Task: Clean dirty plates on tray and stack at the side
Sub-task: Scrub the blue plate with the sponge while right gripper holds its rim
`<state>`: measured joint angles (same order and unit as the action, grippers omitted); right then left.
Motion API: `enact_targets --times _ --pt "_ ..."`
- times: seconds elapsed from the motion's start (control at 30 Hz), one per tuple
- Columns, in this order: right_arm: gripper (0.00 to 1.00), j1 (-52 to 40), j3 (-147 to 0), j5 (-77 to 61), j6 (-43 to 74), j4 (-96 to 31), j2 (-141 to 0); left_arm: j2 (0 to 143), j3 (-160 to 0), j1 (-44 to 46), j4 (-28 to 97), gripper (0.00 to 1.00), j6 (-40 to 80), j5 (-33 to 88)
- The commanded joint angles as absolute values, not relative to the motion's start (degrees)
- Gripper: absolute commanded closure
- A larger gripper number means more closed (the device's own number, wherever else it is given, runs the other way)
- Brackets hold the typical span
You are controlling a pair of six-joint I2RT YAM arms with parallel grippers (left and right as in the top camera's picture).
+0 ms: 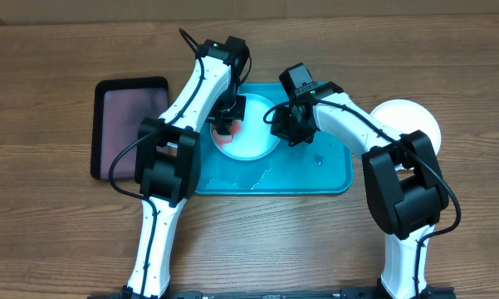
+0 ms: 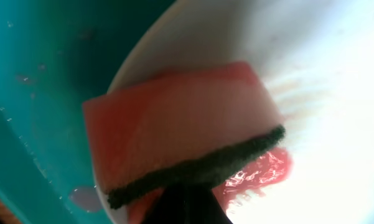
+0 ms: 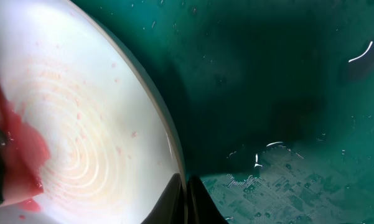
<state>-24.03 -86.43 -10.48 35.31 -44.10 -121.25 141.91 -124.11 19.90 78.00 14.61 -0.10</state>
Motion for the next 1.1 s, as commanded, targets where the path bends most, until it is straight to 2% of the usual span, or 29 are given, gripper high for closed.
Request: enact_targets --times 0.0,0.07,0.17,0.37,0.43,0.63,0.73,0.87,1.07 --pt "0.96 -24.0 -85.6 -9.9 34.9 -43.8 -122.7 142.8 -120.4 21.7 77.6 0.96 3.9 15.2" --pt "0.96 -24.0 -85.6 -9.9 34.9 -43.7 -122.7 142.8 -120.4 22.5 78.4 0.96 -2.2 20.8" --pt "0.96 -24.0 -85.6 -9.9 34.9 -43.7 -122.7 142.8 -120.4 22.9 77.5 0.96 -3.4 21.0" --pt "0.96 -24.0 -85.6 -9.9 34.5 -43.8 -122.7 142.8 -121.2 21.7 70.1 0.96 4.8 17.8" --pt "0.96 -24.0 -85.6 -9.9 34.5 -43.8 -122.7 142.8 -122.2 21.1 68.1 0.96 11.1 12.2" --pt "0.96 -24.0 -85.6 -9.9 34.5 -43.8 -122.7 142.8 -127.1 21.0 70.9 0.96 30.0 -18.9" --pt "0.96 -24.0 -85.6 -9.9 34.5 -43.7 -122.7 142.8 -128.5 21.7 73.8 0.96 33.0 -25.7" --pt "0.96 -24.0 -85.6 -9.9 34.5 -43.7 -122.7 142.8 -128.4 22.2 76.8 0.96 29.0 -20.0" --pt "0.96 -24.0 -85.6 -9.9 34.5 -43.8 -122.7 142.8 -128.4 22.6 79.4 0.96 5.6 13.2"
